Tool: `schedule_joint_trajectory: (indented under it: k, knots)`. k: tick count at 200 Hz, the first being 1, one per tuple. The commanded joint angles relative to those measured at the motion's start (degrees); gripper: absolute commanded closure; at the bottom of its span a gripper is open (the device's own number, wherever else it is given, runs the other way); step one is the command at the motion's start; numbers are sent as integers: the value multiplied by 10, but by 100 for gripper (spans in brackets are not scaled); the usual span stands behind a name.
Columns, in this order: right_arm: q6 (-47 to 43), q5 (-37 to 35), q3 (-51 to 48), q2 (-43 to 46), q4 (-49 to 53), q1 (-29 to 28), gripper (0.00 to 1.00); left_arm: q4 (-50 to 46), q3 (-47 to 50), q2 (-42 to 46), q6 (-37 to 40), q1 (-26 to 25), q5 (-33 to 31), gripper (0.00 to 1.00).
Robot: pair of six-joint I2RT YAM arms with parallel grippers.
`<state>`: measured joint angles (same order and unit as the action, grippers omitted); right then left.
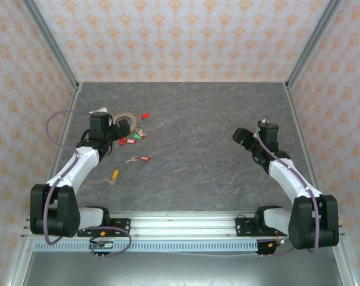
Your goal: Put the keys on the keyring
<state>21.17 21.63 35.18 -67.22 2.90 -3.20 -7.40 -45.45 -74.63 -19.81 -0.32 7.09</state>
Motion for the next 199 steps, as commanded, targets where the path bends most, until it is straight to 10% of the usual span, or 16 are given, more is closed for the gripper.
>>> schedule_joint_trajectory:
  k: [1,75,199]
  knots:
    - [43,80,33,-24,-8,-1,23,-42,-53,-42,-28,3,60,10]
    - [103,105,27,-49,-47,-36,27,-107,-256,-271,-56,2,106,31]
    - [114,103,15,-22,-19,-47,27,-179,-384,-433,-39,1,127,37]
